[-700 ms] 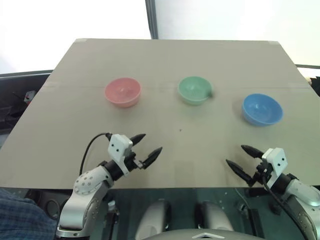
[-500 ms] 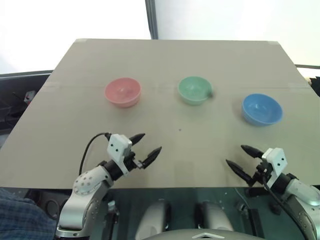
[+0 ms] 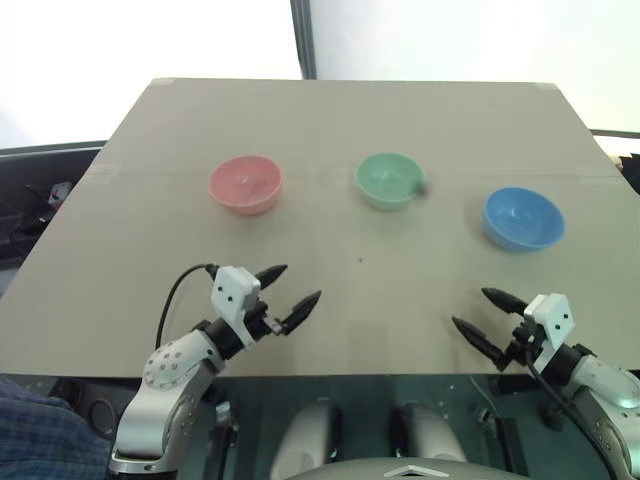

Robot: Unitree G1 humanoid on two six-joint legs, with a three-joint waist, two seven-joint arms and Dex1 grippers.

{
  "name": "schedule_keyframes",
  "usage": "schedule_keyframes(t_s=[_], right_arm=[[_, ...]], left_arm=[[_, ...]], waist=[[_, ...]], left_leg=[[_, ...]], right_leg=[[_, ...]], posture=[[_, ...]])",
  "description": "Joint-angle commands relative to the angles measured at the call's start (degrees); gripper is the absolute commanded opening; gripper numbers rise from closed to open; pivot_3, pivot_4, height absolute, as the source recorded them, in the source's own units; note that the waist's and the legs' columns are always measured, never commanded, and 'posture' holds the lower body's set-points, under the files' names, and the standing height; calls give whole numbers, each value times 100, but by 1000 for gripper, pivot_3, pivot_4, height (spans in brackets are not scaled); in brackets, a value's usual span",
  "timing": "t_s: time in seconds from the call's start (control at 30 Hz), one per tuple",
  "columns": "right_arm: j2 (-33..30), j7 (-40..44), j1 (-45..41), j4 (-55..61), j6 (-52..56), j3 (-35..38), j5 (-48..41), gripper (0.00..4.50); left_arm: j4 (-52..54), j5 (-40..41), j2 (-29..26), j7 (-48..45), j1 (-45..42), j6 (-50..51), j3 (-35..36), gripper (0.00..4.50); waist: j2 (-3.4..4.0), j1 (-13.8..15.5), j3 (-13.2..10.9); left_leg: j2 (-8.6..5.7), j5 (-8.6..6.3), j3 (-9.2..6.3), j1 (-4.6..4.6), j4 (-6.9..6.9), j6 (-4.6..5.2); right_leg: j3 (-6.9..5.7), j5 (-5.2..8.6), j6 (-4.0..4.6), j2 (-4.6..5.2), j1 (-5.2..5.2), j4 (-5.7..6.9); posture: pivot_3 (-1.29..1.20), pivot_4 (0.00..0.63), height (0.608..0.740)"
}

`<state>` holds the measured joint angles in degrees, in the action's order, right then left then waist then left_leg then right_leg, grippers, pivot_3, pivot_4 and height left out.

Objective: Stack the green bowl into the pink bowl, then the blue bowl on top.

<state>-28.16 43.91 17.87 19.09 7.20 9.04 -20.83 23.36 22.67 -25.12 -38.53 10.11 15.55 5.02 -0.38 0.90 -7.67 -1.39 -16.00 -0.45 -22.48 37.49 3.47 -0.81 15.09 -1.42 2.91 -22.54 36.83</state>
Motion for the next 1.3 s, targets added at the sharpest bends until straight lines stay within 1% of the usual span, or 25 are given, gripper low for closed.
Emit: schedule_keyframes(t_s=[0.03,0.17,0.3,0.43,0.47,0.57,0.67,0.83,0.93,1.17,1.3], right_arm=[[-31,60,-21,72,-152,66,-92,4286],[-66,165,-41,440,-24,56,-323,4286],[-181,107,-266,1031,415,87,-788,4286],[-351,-16,-597,1498,840,127,-1217,4286],[-375,-113,-724,1590,974,168,-1345,4286],[-432,-340,-1067,1737,1248,263,-1562,4286],[-445,-446,-1212,1787,1371,278,-1667,4286],[-423,-665,-1479,2053,1590,249,-2048,4286],[-484,-667,-1559,2167,1648,225,-2161,4286],[-517,-729,-1388,2303,1652,233,-2127,4286],[-480,-812,-1388,2356,1645,209,-2104,4286]], left_arm=[[52,49,-45,-17,-70,-137,97,4500],[-5,34,-81,7,-146,-94,96,4500],[-156,-418,-229,460,-397,380,-21,4500],[-70,-598,-384,711,-870,956,-168,4500],[-67,-771,-428,839,-1013,1065,-225,4500],[-104,-1347,-676,1015,-1489,1051,-446,4500],[-196,-1594,-796,1113,-2067,1141,-504,4500],[-800,-2021,-1214,911,-2960,848,-596,4500],[-1438,-2371,-1441,911,-3322,594,-715,4500],[-2422,-2843,-1623,837,-3886,587,-896,4500],[-2987,-2979,-1509,831,-4192,369,-1049,4500]], waist=[[0,0,0],[0,0,1],[-1,-5,2],[-4,6,3],[-5,9,4],[-7,7,3],[-8,14,4],[-8,-10,3],[-8,-11,4],[-17,14,2],[-19,6,3]], left_leg=[[0,0,0,0,1,0],[0,0,0,1,3,0],[0,1,0,4,5,0],[2,0,-2,8,19,0],[1,0,-4,6,25,1],[0,0,-6,3,36,1],[-1,0,-7,-1,43,0],[-1,9,-7,-4,46,-15],[-1,9,-4,-6,48,-15],[-1,7,-8,-20,75,-12],[-3,-1,-7,-19,86,2]], right_leg=[[0,0,0,0,1,0],[0,0,0,0,2,1],[0,-1,-1,-2,2,8],[0,-1,-1,-6,8,21],[-2,-1,-1,-5,10,21],[-3,-1,-2,-5,11,24],[-4,-2,-2,-6,10,28],[-4,-2,-3,-8,7,31],[-2,-2,-2,-10,0,39],[-6,-2,-3,-10,-5,56],[-5,-2,-3,-7,-4,70]], posture=[[0,150,740],[0,150,740],[0,150,740],[0,150,740],[0,150,740],[0,150,740],[0,150,740],[0,150,740],[0,150,740],[0,150,740],[0,150,740]])
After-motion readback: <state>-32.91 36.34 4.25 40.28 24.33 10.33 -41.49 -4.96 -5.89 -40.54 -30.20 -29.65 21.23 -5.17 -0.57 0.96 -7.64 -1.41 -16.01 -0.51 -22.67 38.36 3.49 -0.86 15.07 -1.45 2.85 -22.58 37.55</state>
